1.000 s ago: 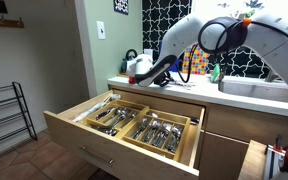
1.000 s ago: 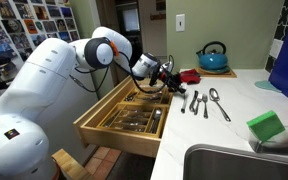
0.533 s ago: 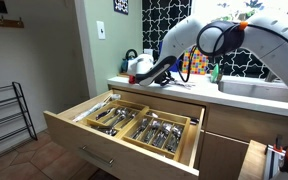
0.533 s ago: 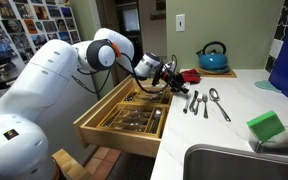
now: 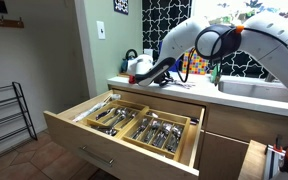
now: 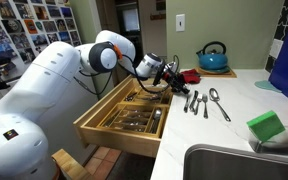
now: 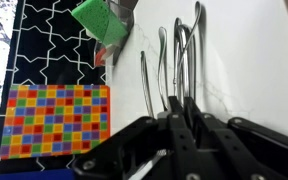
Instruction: Remove one silver fork from the right side of the open drawer and put it on the counter.
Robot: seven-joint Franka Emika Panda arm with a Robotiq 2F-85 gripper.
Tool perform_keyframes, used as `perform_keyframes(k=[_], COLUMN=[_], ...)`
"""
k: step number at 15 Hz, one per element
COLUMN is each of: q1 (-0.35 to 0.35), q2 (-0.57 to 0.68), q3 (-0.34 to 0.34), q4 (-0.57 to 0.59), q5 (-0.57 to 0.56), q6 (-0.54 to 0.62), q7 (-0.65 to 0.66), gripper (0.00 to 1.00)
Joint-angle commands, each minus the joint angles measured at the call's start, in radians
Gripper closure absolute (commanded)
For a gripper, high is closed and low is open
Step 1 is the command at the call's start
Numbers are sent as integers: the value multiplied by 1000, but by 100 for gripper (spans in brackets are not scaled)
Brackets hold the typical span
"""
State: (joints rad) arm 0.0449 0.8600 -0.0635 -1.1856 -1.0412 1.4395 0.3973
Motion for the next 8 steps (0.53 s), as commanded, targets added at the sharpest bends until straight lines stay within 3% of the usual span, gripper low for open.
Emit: perform_keyframes(k=[1, 5, 8], q1=[-3, -2, -1], q2=[31, 40, 46], q3=[-9, -11, -11], q4=[47, 61, 70], q5=[30, 35, 38], q6=[13, 13, 14], q7=[-38, -47, -54], gripper=[88, 84, 71])
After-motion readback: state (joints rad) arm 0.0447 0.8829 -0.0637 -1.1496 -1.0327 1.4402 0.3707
